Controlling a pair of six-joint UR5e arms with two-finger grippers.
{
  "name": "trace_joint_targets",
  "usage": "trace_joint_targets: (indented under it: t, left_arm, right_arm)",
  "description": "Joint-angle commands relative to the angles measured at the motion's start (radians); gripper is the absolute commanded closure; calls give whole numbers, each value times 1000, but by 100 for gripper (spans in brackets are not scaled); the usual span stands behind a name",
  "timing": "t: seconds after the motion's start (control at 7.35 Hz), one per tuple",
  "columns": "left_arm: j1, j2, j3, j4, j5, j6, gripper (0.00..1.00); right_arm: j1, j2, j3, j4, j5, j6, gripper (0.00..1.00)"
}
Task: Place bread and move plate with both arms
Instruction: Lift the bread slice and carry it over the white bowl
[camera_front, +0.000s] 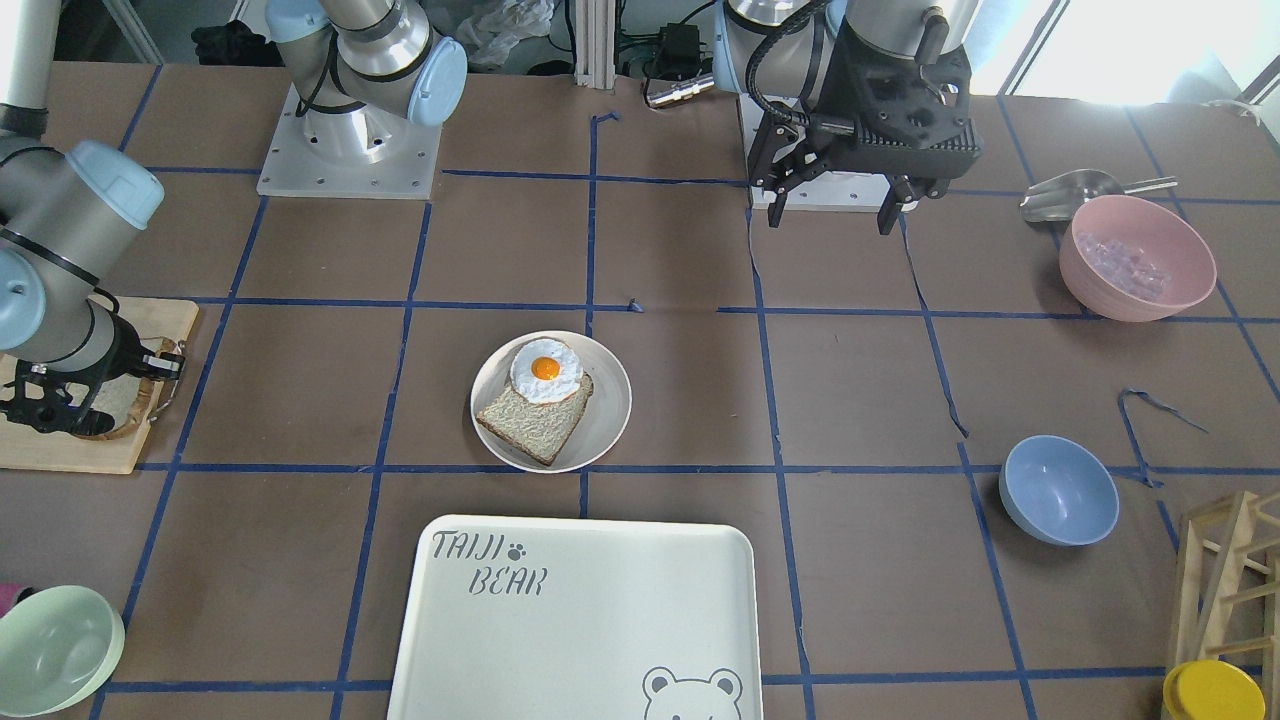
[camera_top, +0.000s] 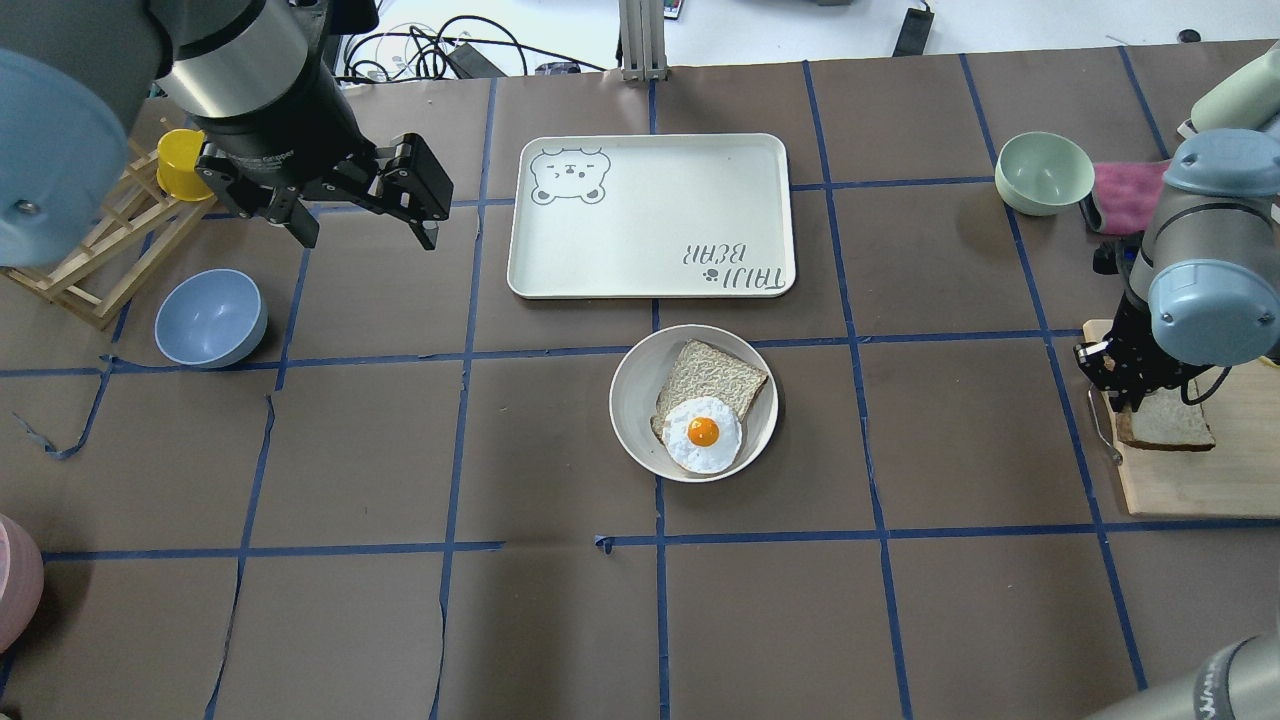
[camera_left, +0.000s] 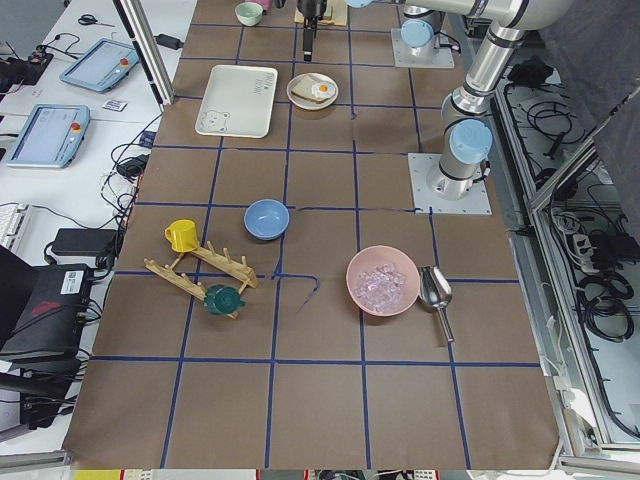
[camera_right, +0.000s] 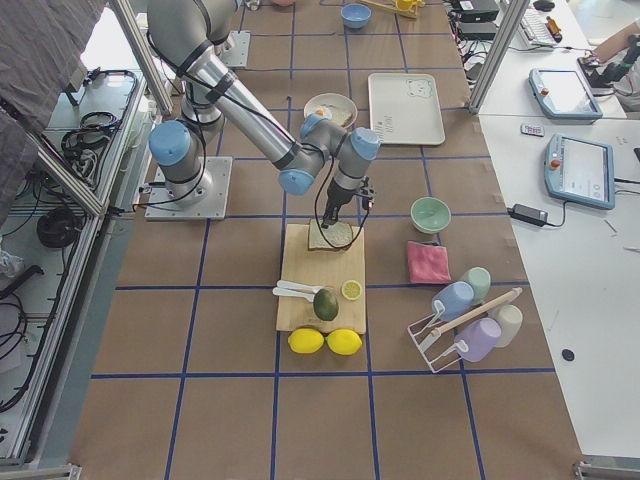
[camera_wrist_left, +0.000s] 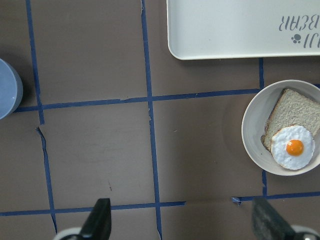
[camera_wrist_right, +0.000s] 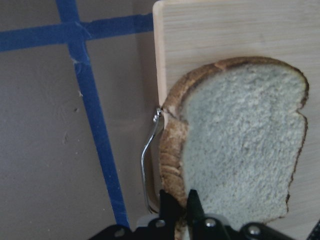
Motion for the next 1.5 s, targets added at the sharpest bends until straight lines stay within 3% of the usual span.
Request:
trace_joint_targets:
  t: [0.0, 0.41, 0.68, 1.09, 1.36]
  left_arm:
    - [1, 0, 1, 1, -1, 0, 0]
    - [3, 0, 1, 1, -4, 0, 0]
    - [4, 0, 1, 1, -6, 2, 0]
    - [3, -2, 1, 1, -6, 2, 0]
    - [3, -2, 1, 1, -6, 0, 0]
  right_arm:
    - [1, -12, -2, 31, 4, 0, 100]
    - [16, -65, -19, 44, 7, 1, 100]
    - [108, -99, -133, 186, 13, 46, 100]
    - [354, -85, -342, 439, 39, 312, 100]
    - [545, -69, -352, 449, 140, 571, 100]
